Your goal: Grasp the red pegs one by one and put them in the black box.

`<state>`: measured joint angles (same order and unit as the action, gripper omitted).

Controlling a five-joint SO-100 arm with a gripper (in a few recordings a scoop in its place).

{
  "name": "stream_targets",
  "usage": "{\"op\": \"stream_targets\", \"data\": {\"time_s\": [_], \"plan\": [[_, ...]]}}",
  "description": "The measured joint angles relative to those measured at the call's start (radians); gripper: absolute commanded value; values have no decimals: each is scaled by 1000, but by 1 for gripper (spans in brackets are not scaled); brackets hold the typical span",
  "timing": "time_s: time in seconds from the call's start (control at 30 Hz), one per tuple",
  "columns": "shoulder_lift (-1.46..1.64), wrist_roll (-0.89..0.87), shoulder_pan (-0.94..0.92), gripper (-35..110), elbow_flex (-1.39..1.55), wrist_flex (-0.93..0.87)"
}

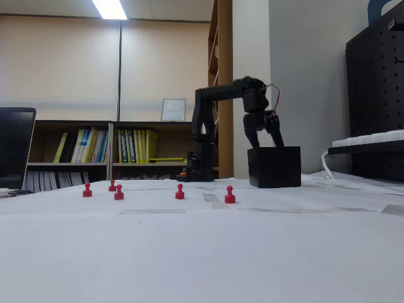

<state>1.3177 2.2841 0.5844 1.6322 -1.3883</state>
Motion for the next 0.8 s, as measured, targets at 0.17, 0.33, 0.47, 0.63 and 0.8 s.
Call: {"op": "stream_targets", "data": {"time_s": [0.17, 0.33, 0.47, 0.63, 0.8], "plan": [[-202, -121, -225, 19, -44, 37], [-354, -285, -495, 19, -327, 179], [-442, -397, -689, 19, -581, 336], [-456, -523, -873, 19, -764, 471], [-451, -601, -963, 19, -857, 566]]}}
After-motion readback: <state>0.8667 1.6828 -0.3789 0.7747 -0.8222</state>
